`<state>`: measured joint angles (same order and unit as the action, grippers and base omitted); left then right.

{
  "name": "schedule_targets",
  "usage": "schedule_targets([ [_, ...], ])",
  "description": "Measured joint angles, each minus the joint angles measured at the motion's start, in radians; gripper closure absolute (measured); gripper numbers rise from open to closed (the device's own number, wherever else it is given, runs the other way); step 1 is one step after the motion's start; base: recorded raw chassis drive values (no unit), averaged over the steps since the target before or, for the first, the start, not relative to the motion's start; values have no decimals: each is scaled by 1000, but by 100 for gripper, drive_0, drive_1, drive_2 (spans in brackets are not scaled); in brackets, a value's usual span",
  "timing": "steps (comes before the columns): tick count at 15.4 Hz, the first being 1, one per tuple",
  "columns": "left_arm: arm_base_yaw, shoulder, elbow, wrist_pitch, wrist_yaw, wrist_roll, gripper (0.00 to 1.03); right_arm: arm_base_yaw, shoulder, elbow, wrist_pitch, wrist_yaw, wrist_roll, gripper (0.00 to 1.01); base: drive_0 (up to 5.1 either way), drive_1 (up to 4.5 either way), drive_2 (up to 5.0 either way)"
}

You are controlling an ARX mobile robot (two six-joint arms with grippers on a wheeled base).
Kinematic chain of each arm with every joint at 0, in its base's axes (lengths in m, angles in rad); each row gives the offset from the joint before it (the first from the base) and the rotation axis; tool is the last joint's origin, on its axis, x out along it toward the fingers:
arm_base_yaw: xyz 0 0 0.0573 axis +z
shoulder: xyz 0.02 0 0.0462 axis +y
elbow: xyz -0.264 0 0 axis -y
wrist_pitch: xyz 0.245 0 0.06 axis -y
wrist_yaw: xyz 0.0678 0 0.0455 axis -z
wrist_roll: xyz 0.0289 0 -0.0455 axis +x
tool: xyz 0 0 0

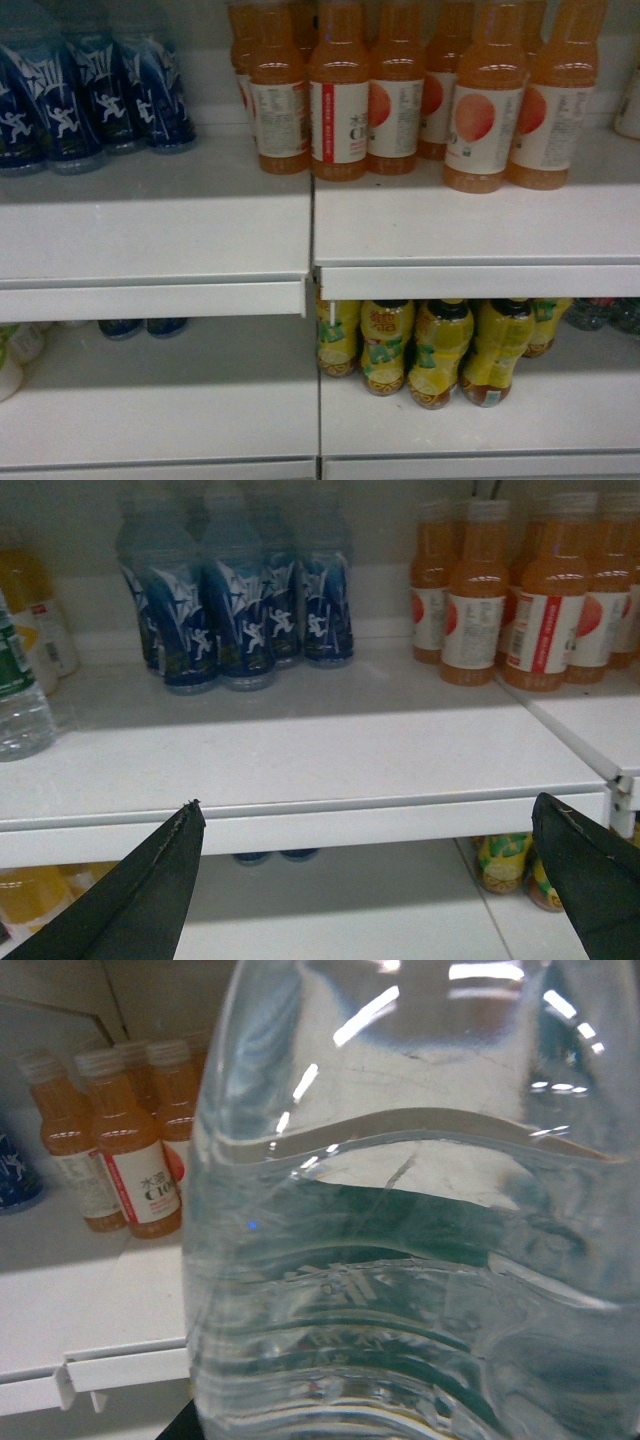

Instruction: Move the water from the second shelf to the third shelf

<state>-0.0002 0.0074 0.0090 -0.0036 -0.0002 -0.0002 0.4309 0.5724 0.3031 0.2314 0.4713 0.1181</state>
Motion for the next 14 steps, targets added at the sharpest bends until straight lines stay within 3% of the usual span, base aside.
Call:
schedule_targets([
  [14, 0, 0, 0, 0, 0, 0, 5, 1, 0, 0, 2, -2, -3, 59, -490, 251, 251],
])
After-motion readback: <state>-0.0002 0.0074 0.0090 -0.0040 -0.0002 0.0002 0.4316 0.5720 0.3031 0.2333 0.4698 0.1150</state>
